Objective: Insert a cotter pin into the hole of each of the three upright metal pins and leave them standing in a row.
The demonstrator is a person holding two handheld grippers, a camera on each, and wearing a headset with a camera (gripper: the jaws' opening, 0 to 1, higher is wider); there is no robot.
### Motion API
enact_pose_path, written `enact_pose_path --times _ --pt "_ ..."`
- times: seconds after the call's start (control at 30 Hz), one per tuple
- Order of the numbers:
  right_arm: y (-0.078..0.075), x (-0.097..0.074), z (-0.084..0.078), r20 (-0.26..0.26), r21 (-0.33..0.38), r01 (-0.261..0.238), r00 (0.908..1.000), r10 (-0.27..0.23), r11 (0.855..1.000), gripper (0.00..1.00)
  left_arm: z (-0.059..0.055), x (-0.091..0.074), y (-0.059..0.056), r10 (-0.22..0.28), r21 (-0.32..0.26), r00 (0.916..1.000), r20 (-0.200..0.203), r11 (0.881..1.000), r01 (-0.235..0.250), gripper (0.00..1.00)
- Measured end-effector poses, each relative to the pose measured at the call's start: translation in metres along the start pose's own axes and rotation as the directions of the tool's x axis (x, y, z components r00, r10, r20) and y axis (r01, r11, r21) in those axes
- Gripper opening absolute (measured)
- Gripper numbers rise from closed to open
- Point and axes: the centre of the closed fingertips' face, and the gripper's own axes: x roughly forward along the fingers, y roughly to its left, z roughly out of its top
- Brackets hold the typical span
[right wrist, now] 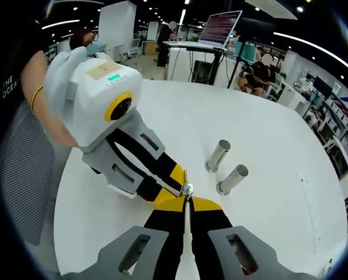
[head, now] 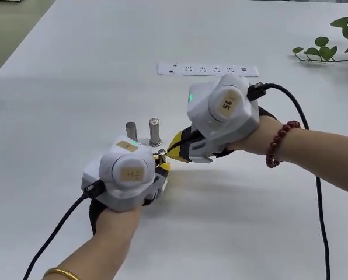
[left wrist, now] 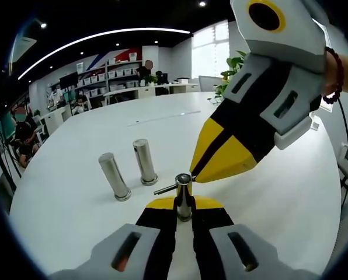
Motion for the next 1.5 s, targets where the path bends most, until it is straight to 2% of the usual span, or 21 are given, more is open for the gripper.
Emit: enact_pose_path --times 0.1,0.2,0.37,0.47,0.57,0.63,0.8,0.93,1.1,1.33,1.5 --pt "-0.001 0.0 0.0 0.001 0.011 0.005 1.0 -0.005 1.0 0.0 0.0 0.0 0.0 0.002 0.001 1.0 0.0 1.0 -0.002 0.06" --pt "0.001 0.0 0.003 0.032 0.071 -0.009 0.9995 0.006 0.997 0.0 0.0 0.0 0.0 0.004 0.007 1.0 0.0 1.0 -0.004 0.06" --pt "-0.004 0.0 0.0 0.035 0.086 0.0 0.9994 -0.003 0.996 0.04 0.0 0.001 0.0 0.005 0.003 1.0 0.0 1.0 -0.005 0.06" --pt "-0.006 -0.002 0.005 0.086 0.163 0.006 0.996 -0.02 0.987 0.1 0.0 0.001 0.0 0.005 0.008 1.0 0.0 1.0 -0.005 0.06" --pt "-0.009 -0.007 0.006 0.099 0.174 0.034 0.9938 -0.051 0.984 0.13 0.0 0.002 0.0 0.0 0.022 1.0 0.002 1.0 0.0 0.06" --pt "-0.012 -0.009 0.008 0.134 0.216 0.036 0.9888 -0.066 0.976 0.15 0.001 0.002 0.0 -0.001 0.024 1.0 0.002 1.0 0.001 0.06" --pt "-0.017 -0.015 0.008 0.156 0.253 0.047 0.9837 -0.089 0.966 0.17 0.001 0.002 0.001 0.006 0.021 1.0 0.006 1.0 -0.006 0.06" --pt "-0.02 -0.019 0.003 0.164 0.302 0.063 0.9796 -0.117 0.951 0.19 0.002 0.003 0.003 0.007 0.023 1.0 0.005 1.0 -0.007 0.06" --pt "-0.017 -0.023 -0.003 0.152 0.315 0.074 0.9802 -0.127 0.946 0.19 0.001 0.002 0.012 0.024 0.009 0.9997 -0.007 1.0 -0.024 0.05" --pt "-0.014 -0.026 -0.01 0.139 0.33 0.081 0.9813 -0.133 0.94 0.19 0.007 -0.002 0.025 0.037 0.003 0.9993 0.006 0.999 -0.037 0.05" --pt "-0.011 -0.027 -0.014 0.136 0.346 0.081 0.9814 -0.135 0.935 0.19 0.005 -0.003 0.036 0.051 -0.003 0.9987 0.001 0.999 -0.051 0.06"
